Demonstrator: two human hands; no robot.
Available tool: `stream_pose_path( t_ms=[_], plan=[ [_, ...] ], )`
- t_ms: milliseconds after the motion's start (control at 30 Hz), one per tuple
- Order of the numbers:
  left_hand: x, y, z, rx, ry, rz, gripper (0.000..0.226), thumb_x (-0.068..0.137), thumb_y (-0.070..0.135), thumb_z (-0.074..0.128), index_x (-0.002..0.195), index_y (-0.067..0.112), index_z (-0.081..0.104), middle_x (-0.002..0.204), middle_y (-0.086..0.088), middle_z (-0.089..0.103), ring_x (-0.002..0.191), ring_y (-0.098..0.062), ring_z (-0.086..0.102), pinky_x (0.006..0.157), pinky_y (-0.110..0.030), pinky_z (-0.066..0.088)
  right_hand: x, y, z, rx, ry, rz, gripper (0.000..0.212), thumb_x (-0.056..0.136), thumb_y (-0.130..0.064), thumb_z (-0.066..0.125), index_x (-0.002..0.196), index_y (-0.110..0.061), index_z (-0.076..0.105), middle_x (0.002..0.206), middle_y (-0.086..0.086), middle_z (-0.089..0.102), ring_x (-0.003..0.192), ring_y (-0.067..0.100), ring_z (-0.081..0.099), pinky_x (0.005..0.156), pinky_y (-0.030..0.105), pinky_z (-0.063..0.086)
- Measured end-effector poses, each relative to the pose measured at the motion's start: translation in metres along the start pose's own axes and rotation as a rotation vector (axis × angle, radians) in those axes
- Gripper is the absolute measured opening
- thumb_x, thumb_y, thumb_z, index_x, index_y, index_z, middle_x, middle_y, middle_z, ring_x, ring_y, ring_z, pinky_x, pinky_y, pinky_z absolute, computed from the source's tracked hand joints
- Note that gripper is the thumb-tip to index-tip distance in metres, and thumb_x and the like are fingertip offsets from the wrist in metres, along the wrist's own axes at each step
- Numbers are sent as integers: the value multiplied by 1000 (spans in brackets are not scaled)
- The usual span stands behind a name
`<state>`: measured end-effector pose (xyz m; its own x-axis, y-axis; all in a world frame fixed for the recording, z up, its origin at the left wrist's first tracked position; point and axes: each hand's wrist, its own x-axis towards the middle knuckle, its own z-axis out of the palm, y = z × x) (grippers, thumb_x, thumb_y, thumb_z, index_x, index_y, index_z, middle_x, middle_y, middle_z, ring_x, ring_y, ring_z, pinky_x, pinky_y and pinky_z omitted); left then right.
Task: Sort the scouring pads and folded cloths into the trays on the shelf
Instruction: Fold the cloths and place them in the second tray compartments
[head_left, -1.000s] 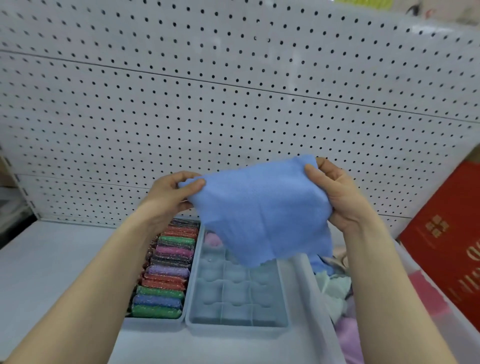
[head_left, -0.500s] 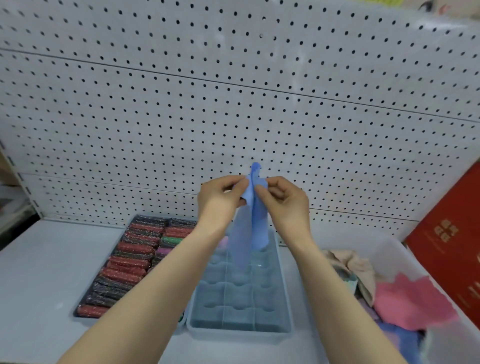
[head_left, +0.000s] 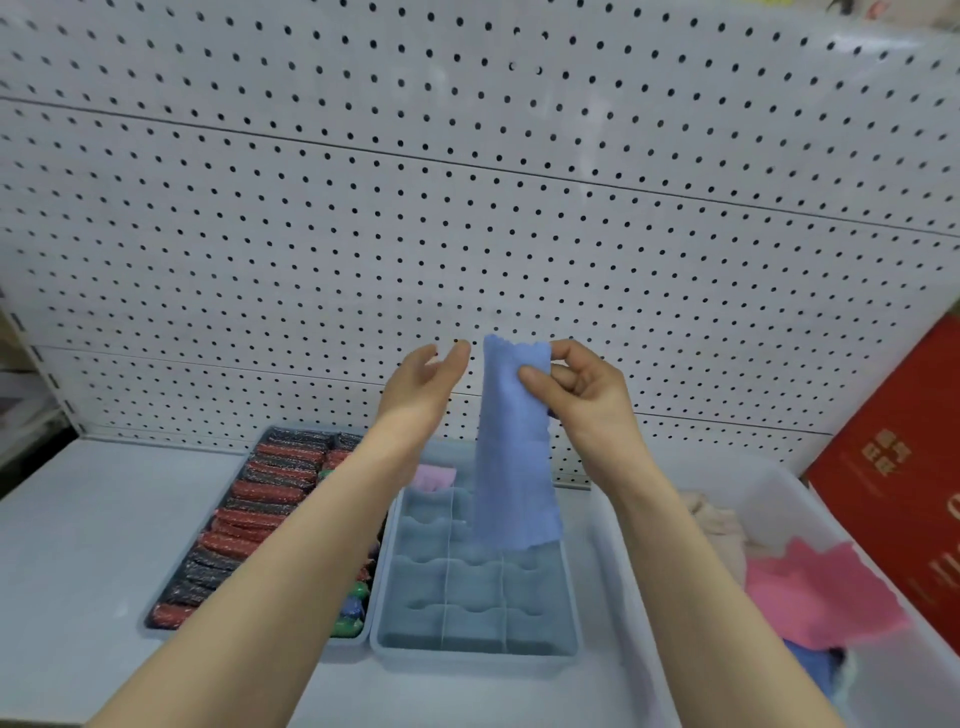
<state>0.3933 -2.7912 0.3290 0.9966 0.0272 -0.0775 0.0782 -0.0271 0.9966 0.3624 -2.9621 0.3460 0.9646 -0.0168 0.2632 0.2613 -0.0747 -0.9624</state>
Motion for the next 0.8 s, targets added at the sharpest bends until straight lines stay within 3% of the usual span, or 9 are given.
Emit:
stream_pose_path(
  t_ms=[67, 167, 233, 333, 500, 667, 733, 800],
  plan=[
    [3, -2, -5, -22, -201, -159, 78, 72, 77, 60, 127, 21, 54, 135, 2, 56, 123, -15, 50, 110, -35, 35, 0, -7, -4, 81, -64, 15, 9, 91, -1, 64, 94, -10, 62, 74, 4, 73, 65, 17, 63, 64, 24, 50],
    [3, -5, -9, -130, -368, -149, 53, 86, 54, 62, 119, 13, 63, 118, 1, 70, 113, -10, 62, 97, -23, 43, 0, -13, -10, 138, -106, 26, 14, 89, 1, 64, 92, -12, 60, 72, 1, 73, 63, 14, 63, 61, 20, 49],
    [4, -7, -11, -192, -329, -73, 29, 89, 28, 66, 110, 8, 68, 105, -1, 74, 102, -14, 68, 83, -20, 52, 1, -15, -15, 112, -90, 31, 16, 87, 2, 65, 94, -11, 59, 75, 2, 74, 66, 15, 65, 64, 22, 51],
    [2, -6, -14, -232, -186, -26, 25, 87, 11, 68, 111, 2, 68, 97, -5, 75, 87, -18, 70, 71, -22, 58, 1, -15, -24, 26, -55, 49, 19, 86, 3, 67, 99, -10, 63, 81, 4, 76, 73, 17, 68, 70, 25, 54],
    [-9, 0, -19, -120, -218, 139, 14, 93, 16, 61, 101, 10, 72, 99, -9, 74, 89, -20, 68, 86, -39, 55, -6, -22, -33, -114, -100, 111, 6, 82, -2, 74, 84, -7, 70, 70, 3, 71, 65, 14, 65, 66, 25, 53],
    [-14, 5, -33, -160, -428, 203, 20, 87, 27, 60, 95, 17, 76, 93, -1, 73, 84, -13, 66, 79, -28, 55, -14, -43, -40, -22, -266, 177, 10, 84, 1, 68, 80, -8, 66, 63, -2, 66, 60, 11, 62, 61, 20, 52],
    [-8, 3, -31, -57, -331, 210, 16, 94, 20, 59, 97, 14, 74, 91, 2, 74, 84, -12, 66, 81, -28, 56, -5, -38, -37, -133, -173, 206, 8, 82, -3, 74, 81, -7, 67, 66, 3, 67, 60, 15, 62, 64, 25, 53],
    [2, -2, -24, 22, -195, 179, 15, 95, 15, 60, 90, 11, 74, 79, 4, 72, 78, -13, 64, 80, -30, 56, 8, -26, -29, -365, 25, 187, 12, 77, -10, 80, 78, -7, 68, 63, 5, 63, 55, 15, 59, 62, 28, 53]
  ],
)
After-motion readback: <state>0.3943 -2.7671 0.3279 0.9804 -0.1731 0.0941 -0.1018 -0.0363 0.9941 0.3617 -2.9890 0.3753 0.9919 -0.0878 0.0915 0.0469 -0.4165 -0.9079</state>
